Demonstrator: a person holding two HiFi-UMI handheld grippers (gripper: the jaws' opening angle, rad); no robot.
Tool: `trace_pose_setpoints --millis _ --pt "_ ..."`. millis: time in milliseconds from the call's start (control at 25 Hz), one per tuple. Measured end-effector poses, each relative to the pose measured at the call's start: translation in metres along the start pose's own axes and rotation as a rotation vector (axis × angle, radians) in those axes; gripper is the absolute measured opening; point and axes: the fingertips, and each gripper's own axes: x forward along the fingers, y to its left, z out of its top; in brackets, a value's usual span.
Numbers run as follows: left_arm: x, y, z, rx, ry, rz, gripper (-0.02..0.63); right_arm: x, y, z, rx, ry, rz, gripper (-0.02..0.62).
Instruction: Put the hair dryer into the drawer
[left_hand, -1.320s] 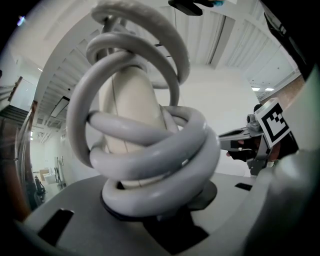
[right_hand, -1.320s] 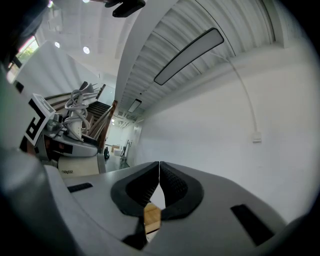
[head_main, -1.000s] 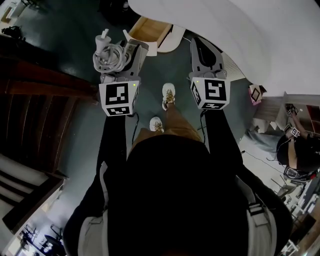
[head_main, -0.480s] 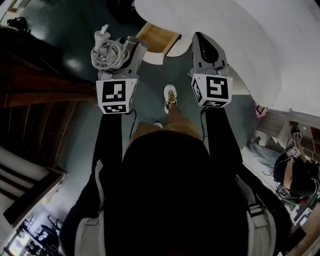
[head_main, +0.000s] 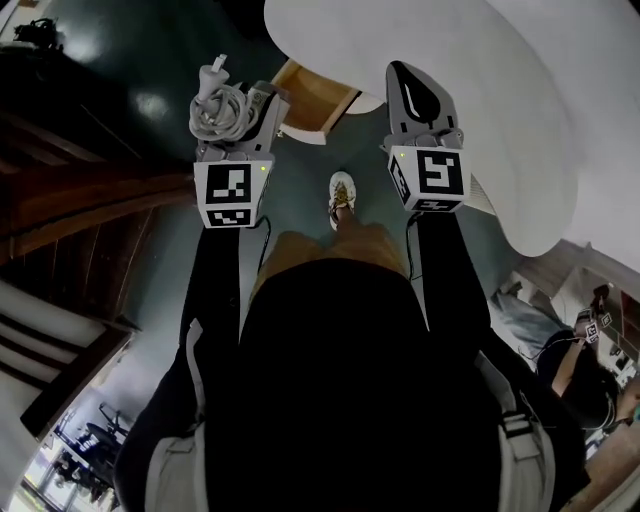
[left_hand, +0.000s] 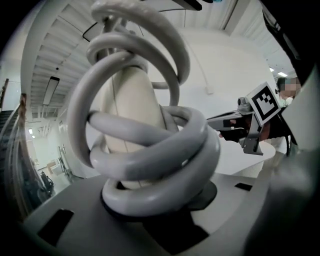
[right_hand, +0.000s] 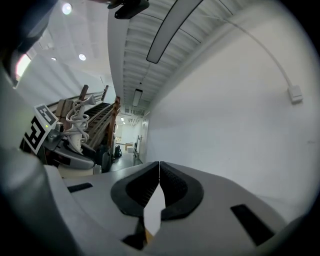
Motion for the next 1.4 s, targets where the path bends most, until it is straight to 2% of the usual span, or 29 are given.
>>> trace_pose_setpoints --millis 360,680,880,1160,1280,1400 --pt "0.054 -0.008 -0.031 0.029 0.129 -0.002 0.184 0.056 -0.028 -0.028 0.033 0.058 0.120 0.026" --pt "0.082 -0.021 -0.092 0.108 0.289 -0.042 0.184 0.079 -0.030 -0.059 0.060 0.089 0.170 0.026" --pt "0.094 -0.036 -0.126 0.195 0.371 -0.096 0.184 0.073 -0.036 -0.084 0.086 0.143 0.147 0.026" --pt "0.116 -0.063 -0.164 0.367 0.464 -0.176 0.184 0.062 -0.056 -0.114 0.117 0.211 0.121 0.026" --pt "0.121 -0.066 -0.180 0.459 0.505 -0.201 0.184 0.063 -0.054 -0.121 0.140 0.222 0.116 0.026" --pt "0.122 -0.069 -0.194 0.508 0.540 -0.227 0.184 0.065 -0.045 -0.123 0.132 0.226 0.136 0.026"
